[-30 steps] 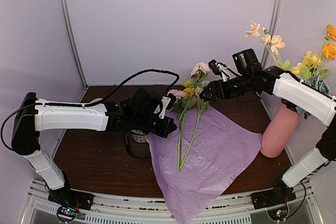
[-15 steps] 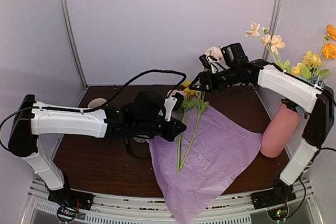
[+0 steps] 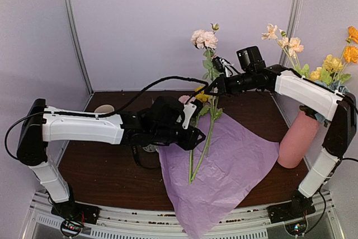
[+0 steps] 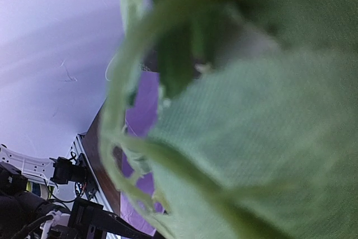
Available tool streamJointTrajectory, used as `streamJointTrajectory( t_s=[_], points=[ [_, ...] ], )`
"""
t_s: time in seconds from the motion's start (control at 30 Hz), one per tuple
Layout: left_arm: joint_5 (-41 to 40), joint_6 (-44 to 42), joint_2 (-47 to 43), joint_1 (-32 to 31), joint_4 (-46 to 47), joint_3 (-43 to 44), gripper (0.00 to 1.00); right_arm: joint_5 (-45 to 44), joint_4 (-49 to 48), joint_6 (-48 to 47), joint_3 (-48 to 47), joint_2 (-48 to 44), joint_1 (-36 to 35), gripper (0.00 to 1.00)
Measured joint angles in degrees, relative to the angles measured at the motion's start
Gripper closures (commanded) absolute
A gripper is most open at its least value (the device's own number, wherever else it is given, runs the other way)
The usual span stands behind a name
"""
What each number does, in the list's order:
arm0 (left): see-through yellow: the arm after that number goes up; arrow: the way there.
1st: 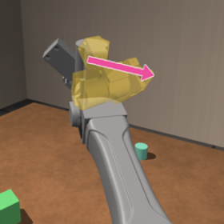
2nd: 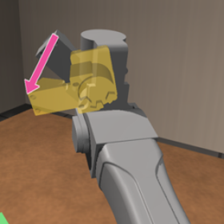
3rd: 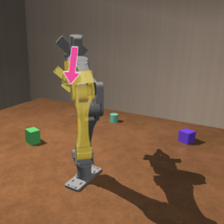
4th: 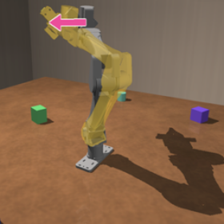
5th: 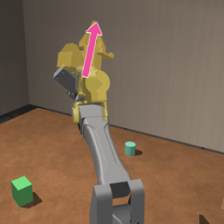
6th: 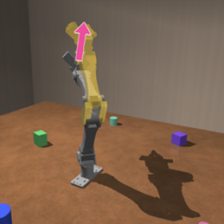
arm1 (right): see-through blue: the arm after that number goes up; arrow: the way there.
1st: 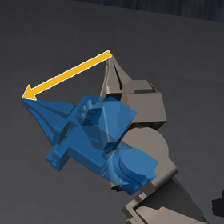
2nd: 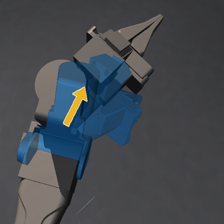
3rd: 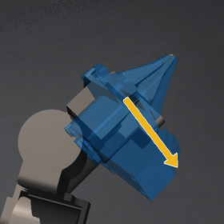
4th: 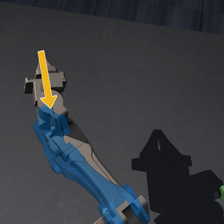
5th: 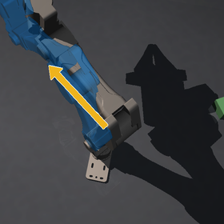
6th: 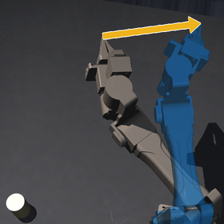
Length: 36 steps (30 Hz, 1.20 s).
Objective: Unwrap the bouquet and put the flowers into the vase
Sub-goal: Pass from the left arm to the right, then pass from the right arm to the left
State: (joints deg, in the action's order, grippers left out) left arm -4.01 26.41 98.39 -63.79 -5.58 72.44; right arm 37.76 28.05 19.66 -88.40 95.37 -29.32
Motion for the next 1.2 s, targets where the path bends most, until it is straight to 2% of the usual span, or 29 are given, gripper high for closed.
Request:
streamJointTrajectory(
  t_s=[0.37,0.43,0.5,0.6,0.67,0.7,0.73,0.8,0.87,1.0,1.2],
  points=[
    [1.6,-3.8,5.5,0.0,-1.6,7.6,0.53,2.6,-3.4,0.3,3.9,-3.8,-0.1,1.00],
    [2.8,-4.0,6.6,0.0,-1.4,8.6,0.59,3.1,-4.2,0.4,4.4,-4.5,-0.1,1.00],
    [3.3,-4.1,8.0,0.0,-1.4,10.0,0.78,4.0,-5.0,0.6,4.8,-4.9,-0.2,1.00],
    [3.8,-4.5,9.9,0.0,-1.2,11.9,1.00,4.7,-6.1,1.3,5.6,-5.3,-0.4,1.00],
    [3.8,-4.3,10.1,0.0,-1.7,12.1,1.00,5.1,-6.4,1.5,6.0,-5.6,-0.5,1.00],
    [3.8,-4.3,10.1,0.0,-1.9,12.1,1.00,5.2,-6.4,1.5,6.3,-6.0,-0.5,0.97],
    [3.8,-4.4,10.1,0.2,-1.8,12.1,1.00,5.2,-6.5,1.4,6.4,-6.3,-0.5,0.88],
    [3.9,-4.4,10.1,0.2,-1.2,12.1,1.00,5.3,-6.6,0.9,6.4,-6.7,-0.5,0.65],
    [3.9,-4.4,10.1,0.1,-0.2,11.9,1.00,5.5,-6.3,0.5,6.2,-7.0,-0.4,0.56],
    [3.9,-4.4,9.9,0.0,1.3,10.7,1.00,5.5,-4.2,-1.2,3.7,-7.0,0.1,0.54],
    [4.0,-4.4,9.9,0.0,1.9,9.1,1.00,4.8,-2.5,-2.4,-1.2,-7.0,1.3,0.55]
  ],
)
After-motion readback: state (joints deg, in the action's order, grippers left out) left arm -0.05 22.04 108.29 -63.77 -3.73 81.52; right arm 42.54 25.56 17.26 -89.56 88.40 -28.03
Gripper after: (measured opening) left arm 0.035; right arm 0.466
